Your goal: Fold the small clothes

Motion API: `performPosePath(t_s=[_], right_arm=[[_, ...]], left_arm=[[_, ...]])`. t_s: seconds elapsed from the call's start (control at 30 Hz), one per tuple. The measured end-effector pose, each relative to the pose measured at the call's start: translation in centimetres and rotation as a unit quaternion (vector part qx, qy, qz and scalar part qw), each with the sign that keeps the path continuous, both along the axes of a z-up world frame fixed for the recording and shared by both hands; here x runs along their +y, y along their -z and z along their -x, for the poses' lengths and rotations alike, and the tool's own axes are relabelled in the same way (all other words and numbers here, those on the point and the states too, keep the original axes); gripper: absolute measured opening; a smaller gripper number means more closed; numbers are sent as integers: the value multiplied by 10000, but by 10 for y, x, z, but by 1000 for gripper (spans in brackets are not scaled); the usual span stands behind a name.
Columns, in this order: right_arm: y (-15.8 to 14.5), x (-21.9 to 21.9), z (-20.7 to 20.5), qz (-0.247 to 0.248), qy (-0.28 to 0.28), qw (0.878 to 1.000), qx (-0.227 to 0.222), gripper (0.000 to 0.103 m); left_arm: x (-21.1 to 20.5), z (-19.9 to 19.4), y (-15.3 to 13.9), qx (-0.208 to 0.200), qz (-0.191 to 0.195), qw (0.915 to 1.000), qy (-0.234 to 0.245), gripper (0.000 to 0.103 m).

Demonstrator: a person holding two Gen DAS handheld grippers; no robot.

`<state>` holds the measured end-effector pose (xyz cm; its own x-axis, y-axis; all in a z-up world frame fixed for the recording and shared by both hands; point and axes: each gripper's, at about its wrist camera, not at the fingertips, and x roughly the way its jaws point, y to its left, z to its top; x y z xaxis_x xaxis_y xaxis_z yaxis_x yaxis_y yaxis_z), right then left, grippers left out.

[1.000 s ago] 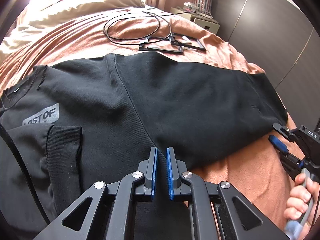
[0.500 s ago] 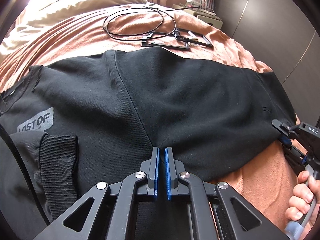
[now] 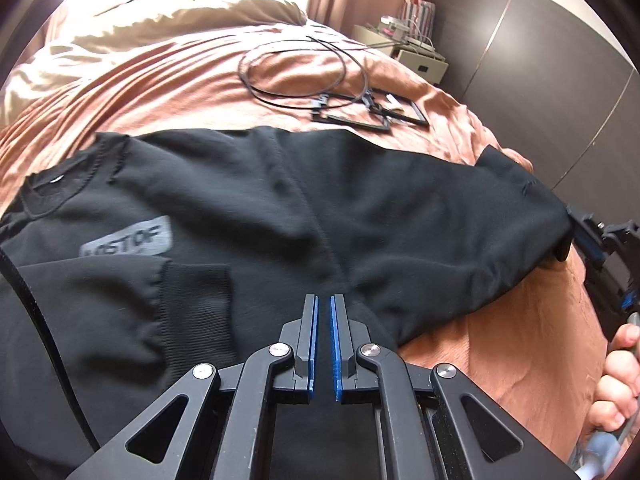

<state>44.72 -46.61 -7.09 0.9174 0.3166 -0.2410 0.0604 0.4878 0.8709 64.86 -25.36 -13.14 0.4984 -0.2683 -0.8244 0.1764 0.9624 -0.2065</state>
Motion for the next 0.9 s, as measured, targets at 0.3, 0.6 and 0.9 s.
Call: performPosePath(t_s=[0.3, 0.6, 0.9], right_arm=[[-2, 44, -12, -161, -509, 9981, -302, 4], [2, 100, -73, -148, -1268, 9905, -510, 4], [18, 156, -130, 136, -1879, 9816, -318, 4]], left_arm=[[53, 14, -16, -81, 1, 9997, -252, 6], [112, 28, -29, -145, 41, 9983, -569, 6], [174, 45, -33, -177, 124, 9956, -910, 6]])
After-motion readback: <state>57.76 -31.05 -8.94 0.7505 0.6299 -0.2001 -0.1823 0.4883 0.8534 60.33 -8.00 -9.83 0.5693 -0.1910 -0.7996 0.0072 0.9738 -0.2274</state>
